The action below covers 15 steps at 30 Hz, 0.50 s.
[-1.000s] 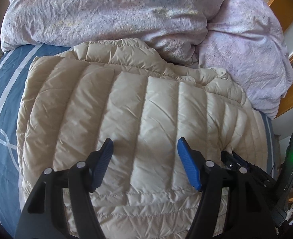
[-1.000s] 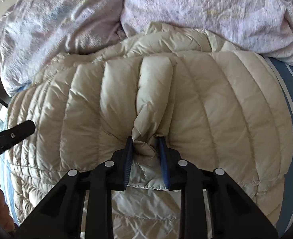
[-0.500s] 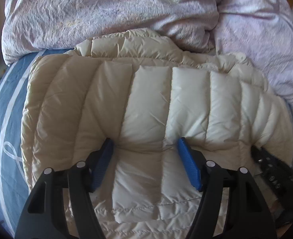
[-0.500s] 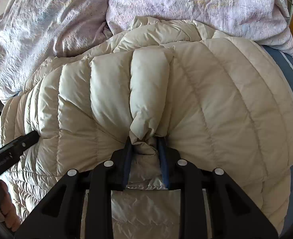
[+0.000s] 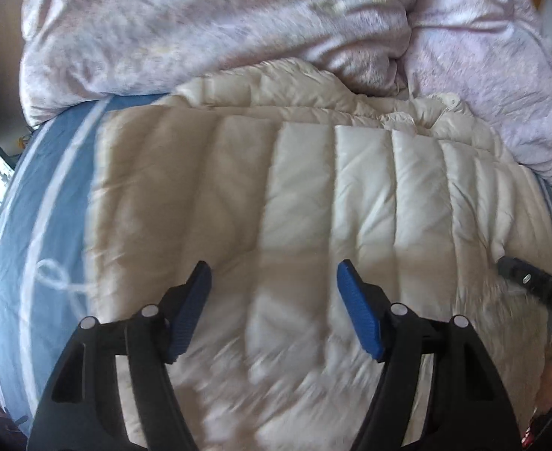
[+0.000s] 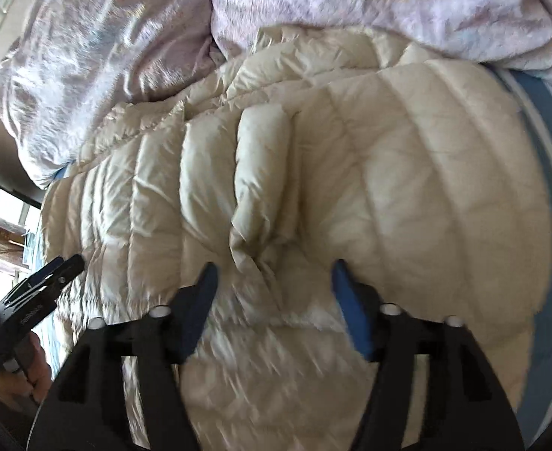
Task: Fold large clothes
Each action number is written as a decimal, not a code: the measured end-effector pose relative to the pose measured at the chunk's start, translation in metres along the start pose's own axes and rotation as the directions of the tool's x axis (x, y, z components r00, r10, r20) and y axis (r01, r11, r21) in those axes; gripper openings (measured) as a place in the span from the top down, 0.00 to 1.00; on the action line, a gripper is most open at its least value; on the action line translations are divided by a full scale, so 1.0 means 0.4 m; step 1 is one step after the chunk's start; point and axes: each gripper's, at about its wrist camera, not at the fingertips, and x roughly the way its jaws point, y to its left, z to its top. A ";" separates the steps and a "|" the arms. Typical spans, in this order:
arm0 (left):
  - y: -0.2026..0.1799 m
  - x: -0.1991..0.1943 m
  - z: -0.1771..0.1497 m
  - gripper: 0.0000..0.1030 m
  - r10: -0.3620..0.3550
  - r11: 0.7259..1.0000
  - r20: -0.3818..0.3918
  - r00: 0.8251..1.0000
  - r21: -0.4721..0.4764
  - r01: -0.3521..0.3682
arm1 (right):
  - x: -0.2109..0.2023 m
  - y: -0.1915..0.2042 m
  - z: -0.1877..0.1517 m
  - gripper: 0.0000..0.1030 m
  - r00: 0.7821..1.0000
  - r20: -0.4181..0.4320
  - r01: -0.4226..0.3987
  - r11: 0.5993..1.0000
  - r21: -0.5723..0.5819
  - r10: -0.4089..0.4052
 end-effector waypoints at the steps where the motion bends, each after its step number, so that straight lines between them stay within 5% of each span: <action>1: 0.027 -0.028 -0.018 0.29 -0.002 1.000 0.014 1.000 -0.003 0.002 | -0.018 -0.006 -0.005 0.32 1.000 -0.001 -0.002 1.000 -0.006 0.002; 15: 0.366 -0.214 -0.370 0.27 -0.060 0.994 -0.098 0.993 -0.101 0.050 | -0.238 -0.333 -0.282 0.31 0.978 -0.206 -0.010 0.993 0.115 0.034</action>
